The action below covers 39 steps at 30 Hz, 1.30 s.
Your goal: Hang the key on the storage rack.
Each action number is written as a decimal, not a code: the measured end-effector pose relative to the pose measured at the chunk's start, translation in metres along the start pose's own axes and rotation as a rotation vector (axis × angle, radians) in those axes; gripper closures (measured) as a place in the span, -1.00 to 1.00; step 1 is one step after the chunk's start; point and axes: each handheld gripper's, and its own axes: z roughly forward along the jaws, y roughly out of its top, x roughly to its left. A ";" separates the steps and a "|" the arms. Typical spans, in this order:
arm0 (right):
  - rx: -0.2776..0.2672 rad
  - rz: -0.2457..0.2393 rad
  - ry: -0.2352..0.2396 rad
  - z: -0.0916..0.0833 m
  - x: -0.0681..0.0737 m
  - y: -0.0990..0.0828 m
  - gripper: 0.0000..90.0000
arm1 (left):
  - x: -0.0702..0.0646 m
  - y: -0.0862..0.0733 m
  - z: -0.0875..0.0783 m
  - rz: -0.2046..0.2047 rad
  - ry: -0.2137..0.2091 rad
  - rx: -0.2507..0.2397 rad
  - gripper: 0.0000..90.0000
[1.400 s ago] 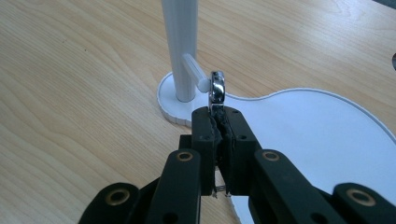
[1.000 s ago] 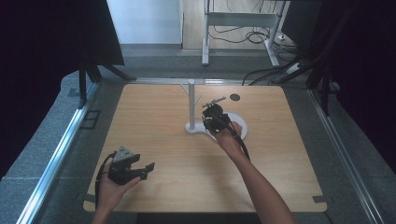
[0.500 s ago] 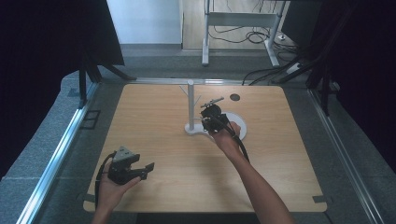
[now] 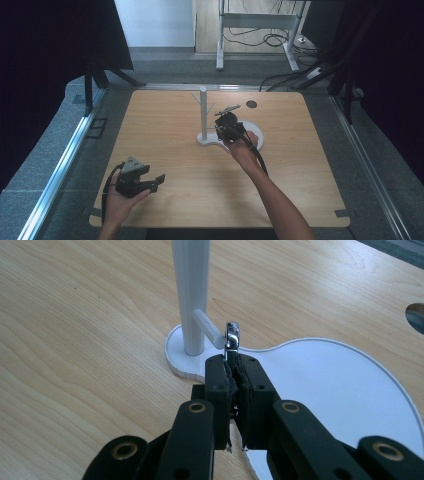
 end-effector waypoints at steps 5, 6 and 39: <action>0.003 -0.014 -0.014 0.001 0.005 0.000 0.84 | 0.000 0.000 0.000 -0.001 0.000 0.000 -0.35; 0.003 -0.017 -0.013 0.001 0.006 0.000 0.83 | 0.001 0.000 0.000 -0.001 0.000 0.001 -0.35; -0.057 -0.014 0.086 -0.012 0.005 -0.012 0.64 | 0.002 -0.001 0.002 -0.004 0.004 0.004 -0.35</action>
